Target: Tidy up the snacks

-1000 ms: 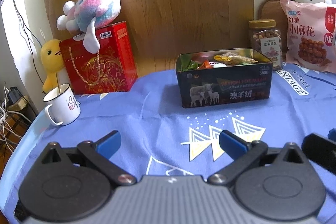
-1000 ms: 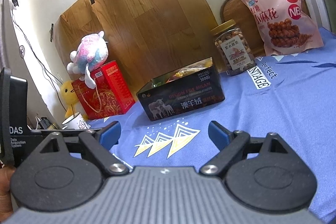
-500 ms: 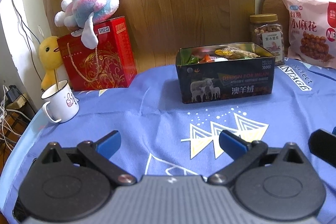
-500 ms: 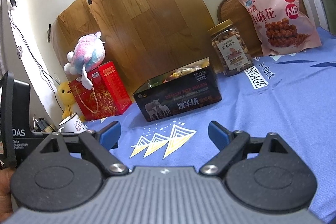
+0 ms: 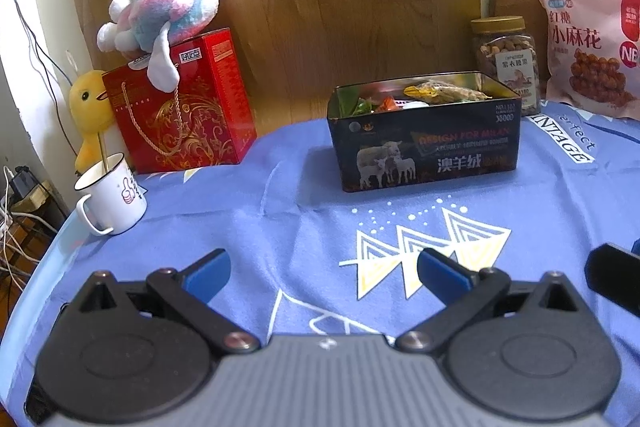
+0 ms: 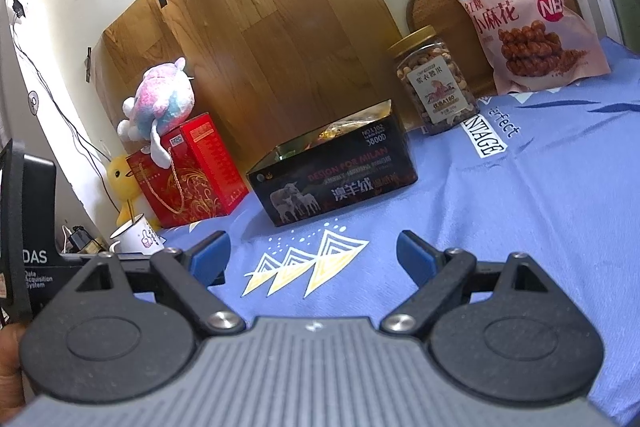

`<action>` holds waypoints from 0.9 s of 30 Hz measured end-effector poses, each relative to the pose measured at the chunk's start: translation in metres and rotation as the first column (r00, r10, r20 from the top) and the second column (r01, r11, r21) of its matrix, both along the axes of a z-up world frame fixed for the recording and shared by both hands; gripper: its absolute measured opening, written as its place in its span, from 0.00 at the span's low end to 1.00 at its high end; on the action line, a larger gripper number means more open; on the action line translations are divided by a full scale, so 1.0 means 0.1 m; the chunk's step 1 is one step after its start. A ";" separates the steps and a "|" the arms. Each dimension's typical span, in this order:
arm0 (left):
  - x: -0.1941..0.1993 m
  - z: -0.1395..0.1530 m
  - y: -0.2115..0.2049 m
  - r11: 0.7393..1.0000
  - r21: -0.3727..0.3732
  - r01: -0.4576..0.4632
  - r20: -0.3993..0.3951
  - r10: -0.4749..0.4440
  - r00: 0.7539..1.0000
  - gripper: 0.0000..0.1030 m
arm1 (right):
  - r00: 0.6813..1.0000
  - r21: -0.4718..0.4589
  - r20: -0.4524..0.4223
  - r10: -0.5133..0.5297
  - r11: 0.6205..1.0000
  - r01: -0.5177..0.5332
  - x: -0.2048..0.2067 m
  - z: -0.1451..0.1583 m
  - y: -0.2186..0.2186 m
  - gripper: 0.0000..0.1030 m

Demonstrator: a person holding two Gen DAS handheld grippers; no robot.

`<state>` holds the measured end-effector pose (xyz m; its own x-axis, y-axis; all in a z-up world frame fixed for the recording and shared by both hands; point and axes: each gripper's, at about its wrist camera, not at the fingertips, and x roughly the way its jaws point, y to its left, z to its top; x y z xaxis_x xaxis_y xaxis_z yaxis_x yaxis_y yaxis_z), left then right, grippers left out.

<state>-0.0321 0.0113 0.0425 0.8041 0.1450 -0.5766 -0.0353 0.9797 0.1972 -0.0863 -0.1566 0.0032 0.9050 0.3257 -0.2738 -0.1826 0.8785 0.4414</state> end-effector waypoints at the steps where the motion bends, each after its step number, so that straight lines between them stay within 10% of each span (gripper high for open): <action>1: 0.00 0.00 0.00 1.000 0.002 0.002 -0.001 -0.002 1.000 1.00 | 1.000 -0.001 0.000 0.000 1.000 0.000 0.00 0.00 0.00 0.89; 27: 0.04 -0.08 -0.02 1.000 0.026 0.001 -0.012 -0.001 1.000 1.00 | 1.000 0.004 -0.011 0.012 1.000 -0.012 0.05 -0.04 -0.02 0.89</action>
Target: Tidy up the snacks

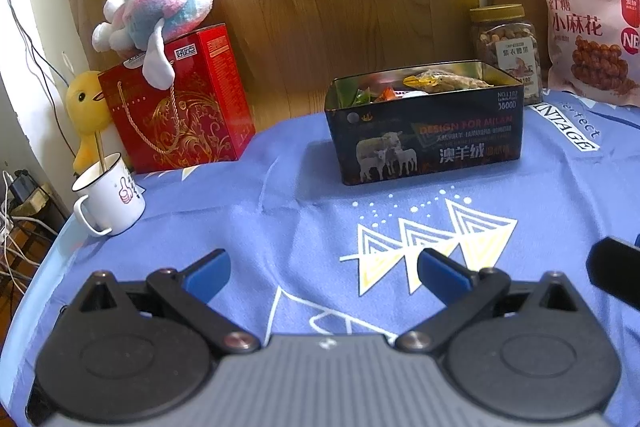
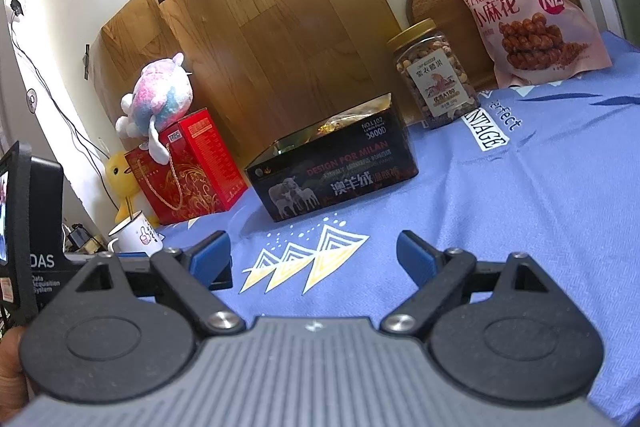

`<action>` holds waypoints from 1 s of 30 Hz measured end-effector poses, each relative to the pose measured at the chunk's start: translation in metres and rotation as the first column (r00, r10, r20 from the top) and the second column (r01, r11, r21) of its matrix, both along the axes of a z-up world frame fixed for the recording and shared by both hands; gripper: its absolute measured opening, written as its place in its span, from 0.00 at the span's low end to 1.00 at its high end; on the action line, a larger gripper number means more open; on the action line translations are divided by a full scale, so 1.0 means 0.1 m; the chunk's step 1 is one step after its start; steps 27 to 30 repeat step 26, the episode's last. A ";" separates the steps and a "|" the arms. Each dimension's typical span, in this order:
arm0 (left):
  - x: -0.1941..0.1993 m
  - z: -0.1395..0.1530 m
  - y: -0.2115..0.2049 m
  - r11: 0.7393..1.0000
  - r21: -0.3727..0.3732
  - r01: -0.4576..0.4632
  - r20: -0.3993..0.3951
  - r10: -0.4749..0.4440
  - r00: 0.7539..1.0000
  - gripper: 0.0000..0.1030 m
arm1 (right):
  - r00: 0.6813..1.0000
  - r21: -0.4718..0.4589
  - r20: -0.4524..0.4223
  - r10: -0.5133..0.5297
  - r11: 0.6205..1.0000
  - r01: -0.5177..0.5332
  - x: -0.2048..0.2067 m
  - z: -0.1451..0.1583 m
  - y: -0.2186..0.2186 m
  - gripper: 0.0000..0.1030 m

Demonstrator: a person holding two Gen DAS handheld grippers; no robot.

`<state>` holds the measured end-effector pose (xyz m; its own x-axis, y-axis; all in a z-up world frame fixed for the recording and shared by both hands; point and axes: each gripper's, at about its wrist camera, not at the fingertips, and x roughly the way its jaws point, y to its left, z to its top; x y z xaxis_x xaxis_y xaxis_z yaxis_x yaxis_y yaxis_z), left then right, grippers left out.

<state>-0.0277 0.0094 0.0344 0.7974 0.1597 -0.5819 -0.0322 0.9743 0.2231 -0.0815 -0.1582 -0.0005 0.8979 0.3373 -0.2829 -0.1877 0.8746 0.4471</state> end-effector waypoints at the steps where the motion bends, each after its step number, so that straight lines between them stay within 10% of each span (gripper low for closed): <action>1: 0.00 0.00 0.00 1.000 0.001 -0.001 0.000 0.001 1.000 1.00 | 1.000 0.000 0.000 0.000 1.000 0.000 0.00 0.00 0.00 0.89; 30: -0.01 0.04 -0.03 0.999 -0.002 0.038 0.032 -0.038 0.999 1.00 | 1.000 -0.001 -0.008 0.006 1.000 -0.006 0.03 -0.01 -0.02 0.89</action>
